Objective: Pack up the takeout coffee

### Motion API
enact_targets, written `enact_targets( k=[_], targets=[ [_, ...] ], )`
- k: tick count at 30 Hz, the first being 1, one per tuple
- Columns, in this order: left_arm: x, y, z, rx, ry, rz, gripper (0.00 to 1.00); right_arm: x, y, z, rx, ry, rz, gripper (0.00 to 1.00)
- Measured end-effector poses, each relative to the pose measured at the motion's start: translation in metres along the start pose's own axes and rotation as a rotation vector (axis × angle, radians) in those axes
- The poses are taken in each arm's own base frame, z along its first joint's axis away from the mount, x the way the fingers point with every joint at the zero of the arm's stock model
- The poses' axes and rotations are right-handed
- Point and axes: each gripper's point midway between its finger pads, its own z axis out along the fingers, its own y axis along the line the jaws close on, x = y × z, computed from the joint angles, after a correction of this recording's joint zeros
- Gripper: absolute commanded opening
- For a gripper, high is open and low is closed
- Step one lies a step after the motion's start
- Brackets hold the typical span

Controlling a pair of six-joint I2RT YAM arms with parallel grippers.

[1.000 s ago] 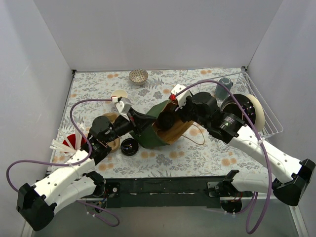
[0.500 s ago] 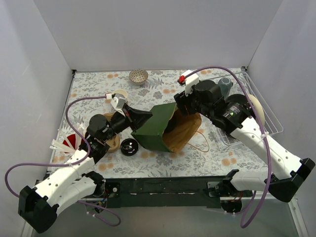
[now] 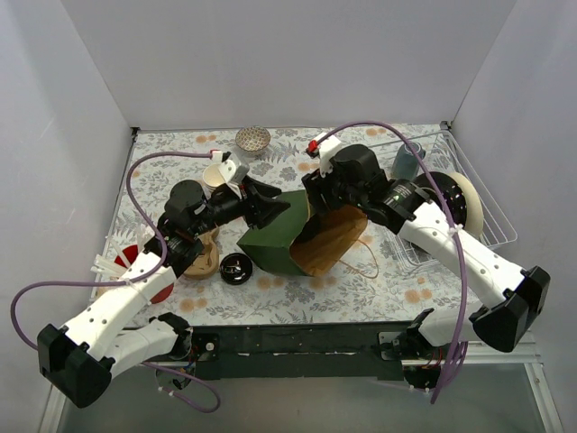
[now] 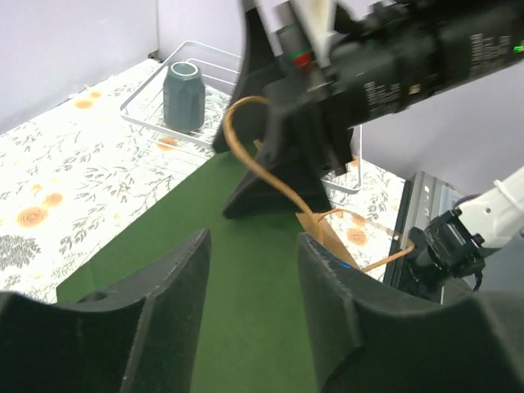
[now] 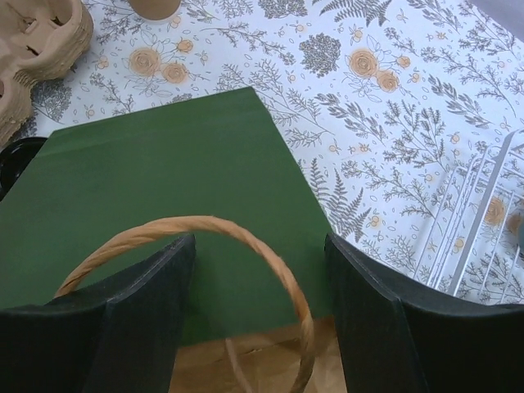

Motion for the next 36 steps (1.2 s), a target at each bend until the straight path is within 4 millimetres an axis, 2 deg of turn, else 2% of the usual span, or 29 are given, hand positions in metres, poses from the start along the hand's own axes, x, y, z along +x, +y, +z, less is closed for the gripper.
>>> enact_targets(
  k=[3, 10, 16, 26, 30, 33, 34, 36],
  targets=[
    [-0.004, -0.005, 0.001, 0.027, 0.016, 0.018, 0.56, -0.002, 0.002, 0.010, -0.008, 0.016, -0.002, 0.71],
    [-0.007, -0.010, -0.002, 0.055, 0.076, 0.081, 0.63, -0.032, 0.001, 0.020, -0.005, -0.027, 0.005, 0.71],
    [0.009, -0.005, -0.007, 0.040, 0.149, 0.103, 0.67, -0.046, 0.002, 0.030, -0.008, -0.036, 0.005, 0.70],
    [0.031, 0.008, -0.009, -0.004, 0.232, 0.114, 0.67, -0.052, 0.008, 0.050, -0.032, -0.020, 0.004, 0.70],
    [0.041, 0.020, -0.008, -0.046, 0.267, 0.119, 0.59, -0.062, 0.008, 0.054, -0.031, -0.029, 0.004, 0.70],
    [0.048, 0.029, -0.008, -0.080, 0.292, 0.126, 0.40, -0.065, 0.007, 0.057, -0.027, -0.022, 0.004, 0.70],
    [0.049, 0.031, -0.008, -0.090, 0.296, 0.129, 0.28, -0.067, 0.007, 0.058, -0.027, -0.021, 0.003, 0.70],
    [0.050, 0.034, -0.006, -0.101, 0.301, 0.129, 0.23, -0.068, 0.006, 0.058, -0.025, -0.017, 0.001, 0.70]
  ],
)
